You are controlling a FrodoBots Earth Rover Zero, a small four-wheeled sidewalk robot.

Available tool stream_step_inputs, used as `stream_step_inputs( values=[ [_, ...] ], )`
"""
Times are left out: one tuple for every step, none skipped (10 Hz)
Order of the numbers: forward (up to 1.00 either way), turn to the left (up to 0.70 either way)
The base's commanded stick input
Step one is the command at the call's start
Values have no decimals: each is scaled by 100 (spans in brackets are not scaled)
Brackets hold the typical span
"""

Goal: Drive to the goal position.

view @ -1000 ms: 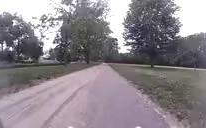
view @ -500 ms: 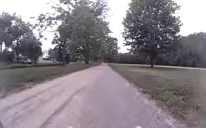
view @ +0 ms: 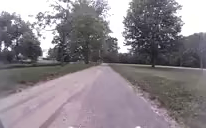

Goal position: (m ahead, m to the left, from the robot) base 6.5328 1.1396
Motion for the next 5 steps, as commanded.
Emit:
stream_step_inputs(
  values=[
    [70, 0],
    [70, 0],
    [70, 0],
    [70, 0],
    [70, 0]
  ],
)
